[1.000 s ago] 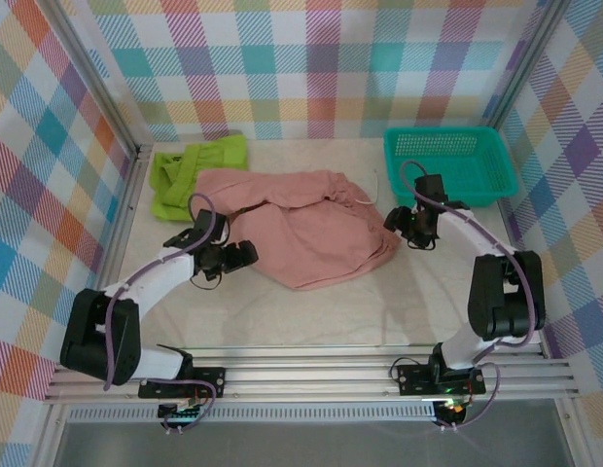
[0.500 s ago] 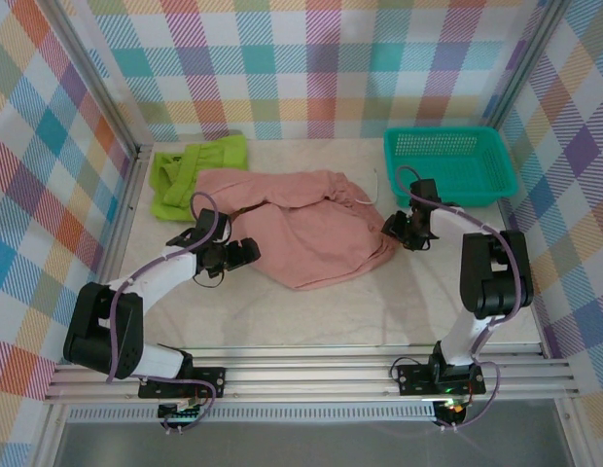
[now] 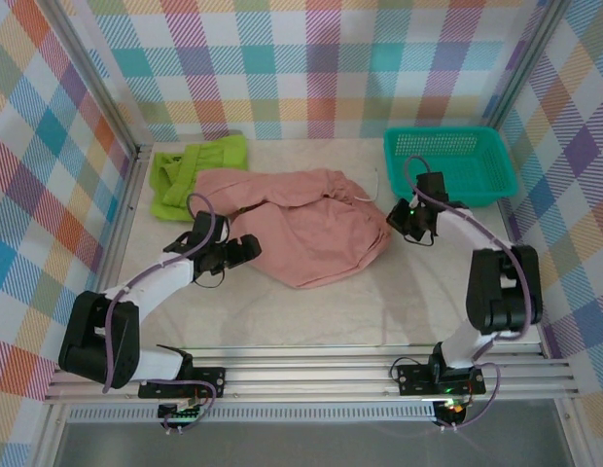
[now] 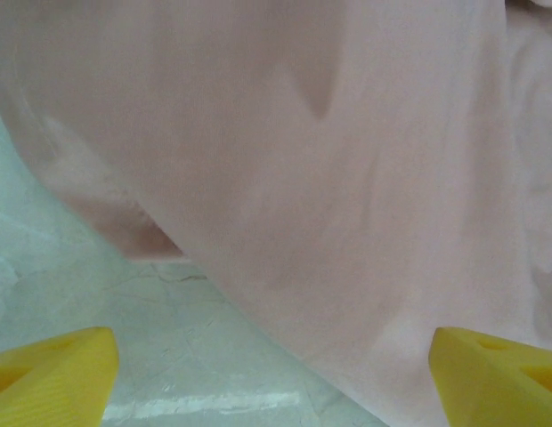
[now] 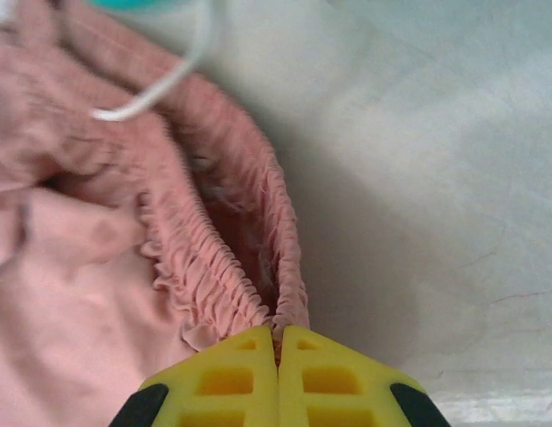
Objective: Fold and stack the shorts
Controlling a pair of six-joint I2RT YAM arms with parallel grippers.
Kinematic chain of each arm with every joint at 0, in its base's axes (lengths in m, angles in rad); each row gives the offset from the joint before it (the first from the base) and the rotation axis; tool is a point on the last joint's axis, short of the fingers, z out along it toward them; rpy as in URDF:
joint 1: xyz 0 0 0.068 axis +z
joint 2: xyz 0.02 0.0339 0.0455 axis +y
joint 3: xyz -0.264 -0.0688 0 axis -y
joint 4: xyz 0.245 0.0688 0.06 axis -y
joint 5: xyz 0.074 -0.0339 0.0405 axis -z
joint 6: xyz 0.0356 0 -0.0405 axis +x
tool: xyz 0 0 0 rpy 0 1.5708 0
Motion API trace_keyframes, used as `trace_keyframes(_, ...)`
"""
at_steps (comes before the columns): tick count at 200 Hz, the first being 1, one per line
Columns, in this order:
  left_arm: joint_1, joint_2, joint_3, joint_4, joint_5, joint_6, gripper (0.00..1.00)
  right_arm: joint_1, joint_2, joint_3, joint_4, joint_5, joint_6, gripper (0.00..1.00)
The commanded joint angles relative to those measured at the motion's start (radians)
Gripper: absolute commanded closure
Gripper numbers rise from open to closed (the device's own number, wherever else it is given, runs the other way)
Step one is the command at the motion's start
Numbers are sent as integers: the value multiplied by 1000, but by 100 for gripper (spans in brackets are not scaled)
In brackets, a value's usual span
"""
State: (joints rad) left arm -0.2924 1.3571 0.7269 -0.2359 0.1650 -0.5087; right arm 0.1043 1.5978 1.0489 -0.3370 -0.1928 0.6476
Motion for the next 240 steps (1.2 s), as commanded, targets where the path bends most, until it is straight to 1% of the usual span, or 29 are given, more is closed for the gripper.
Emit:
trace_keyframes(1, 2, 63, 28, 45, -16, 9, 12, 1, -87, -7, -13, -14, 14, 100)
trace_keyframes(25, 7, 137, 66, 85, -6, 27, 14, 1, -110, -8, -37, -26, 7, 100)
trace_keyframes(46, 6, 187, 96, 124, 31, 18, 18, 4, -116, -13, -43, -49, 7, 100)
trace_keyframes(58, 6, 207, 108, 145, 43, 8, 20, 7, -118, -15, -45, -59, 7, 100)
trace_keyframes(74, 4, 232, 122, 157, 42, 1, 28, 12, -118, -16, -48, -60, 4, 100)
trace_keyframes(85, 5, 261, 136, 161, 45, 2, 35, 15, -119, -18, -49, -59, 3, 100)
trace_keyframes(97, 4, 292, 151, 162, 58, 4, 44, 16, -122, -20, -51, -59, 1, 100)
trace_keyframes(110, 4, 309, 163, 161, 68, 7, 63, 17, -127, -20, -58, -57, -2, 100)
trace_keyframes(123, 4, 291, 180, 128, 50, 16, 78, 17, -141, -18, -66, -51, -9, 100)
trace_keyframes(143, 6, 214, 270, -26, -42, 63, 93, 17, -170, -12, -93, -20, -24, 100)
trace_keyframes(156, 7, 163, 375, -192, -120, 119, 100, 17, -193, -10, -116, 6, -36, 100)
trace_keyframes(172, 15, 120, 530, -370, -173, 188, 100, 16, -219, -15, -137, 32, -47, 100)
trace_keyframes(191, 20, 131, 770, -591, -196, 267, 100, 18, -237, -12, -174, 55, -61, 100)
trace_keyframes(197, 19, 150, 839, -659, -202, 291, 96, 19, -241, -13, -183, 62, -67, 100)
trace_keyframes(208, 19, 196, 968, -789, -220, 325, 84, 21, -247, -18, -199, 78, -75, 100)
trace_keyframes(215, 19, 223, 1021, -847, -239, 341, 76, 24, -252, -25, -204, 85, -77, 100)
trace_keyframes(219, 19, 235, 1037, -866, -255, 348, 66, 25, -255, -29, -204, 87, -77, 100)
trace_keyframes(226, 21, 253, 1049, -877, -273, 358, 40, 28, -259, -38, -205, 87, -74, 100)
trace_keyframes(230, 21, 259, 1047, -872, -280, 360, 28, 29, -261, -44, -205, 86, -71, 100)
trace_keyframes(235, 22, 267, 1036, -859, -281, 358, 20, 33, -264, -49, -203, 85, -69, 100)
trace_keyframes(240, 26, 270, 1016, -835, -260, 354, 17, 36, -267, -55, -202, 85, -64, 100)
